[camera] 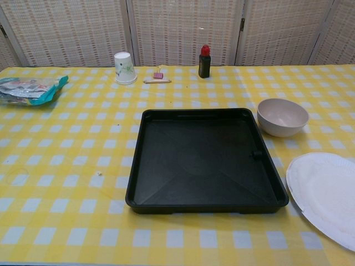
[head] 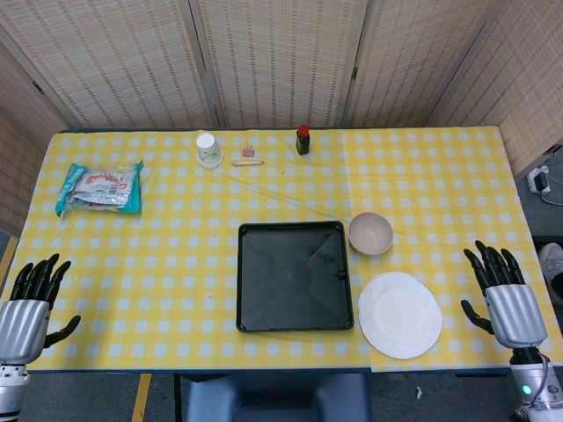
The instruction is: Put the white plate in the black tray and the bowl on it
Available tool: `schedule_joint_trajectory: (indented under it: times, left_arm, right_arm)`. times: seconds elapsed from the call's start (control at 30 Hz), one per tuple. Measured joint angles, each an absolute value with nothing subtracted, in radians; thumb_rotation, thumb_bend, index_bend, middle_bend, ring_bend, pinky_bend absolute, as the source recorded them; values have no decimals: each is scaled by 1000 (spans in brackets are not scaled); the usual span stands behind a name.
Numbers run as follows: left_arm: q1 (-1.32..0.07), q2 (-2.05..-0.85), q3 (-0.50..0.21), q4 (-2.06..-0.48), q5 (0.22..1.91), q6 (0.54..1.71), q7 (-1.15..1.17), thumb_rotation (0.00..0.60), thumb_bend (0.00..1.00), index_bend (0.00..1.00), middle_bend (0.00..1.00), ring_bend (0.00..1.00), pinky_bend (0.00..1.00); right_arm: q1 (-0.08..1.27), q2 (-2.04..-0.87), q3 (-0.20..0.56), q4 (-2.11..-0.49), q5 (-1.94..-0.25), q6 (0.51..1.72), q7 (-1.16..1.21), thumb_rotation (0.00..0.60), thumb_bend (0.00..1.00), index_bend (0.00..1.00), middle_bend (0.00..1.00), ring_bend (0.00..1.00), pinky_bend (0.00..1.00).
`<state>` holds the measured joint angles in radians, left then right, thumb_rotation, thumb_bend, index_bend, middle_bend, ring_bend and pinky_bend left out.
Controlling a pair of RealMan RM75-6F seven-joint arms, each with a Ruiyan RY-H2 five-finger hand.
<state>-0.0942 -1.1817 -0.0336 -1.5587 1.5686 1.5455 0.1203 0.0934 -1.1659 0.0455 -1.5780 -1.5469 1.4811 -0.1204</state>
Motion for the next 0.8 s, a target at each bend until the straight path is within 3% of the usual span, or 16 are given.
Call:
schedule_joint_trajectory:
  times: [0.33,0.53,0.8]
  left_arm:
    - [-105,-1187,-37,-1573,1580,1542,122,600,247,0,0,66,60]
    - [-116,-1189,-34,-1572,1591,1528,112,600,247,0,0,66,60]
    - [-111,-1183,-30,-1580,1594,1539,112,600,247,0,0,66,60]
  right_arm:
    - [81,-1146,14,-1580,-1592,1494,-100,591,339,18,0,0,0]
    - [66,-1135,-35,-1547,-1700,1528,-118,591,339,219,0,0,0]
    - [53,-1169,-104,-1336,-1842,1584,-97,590,339,385,0,0,0]
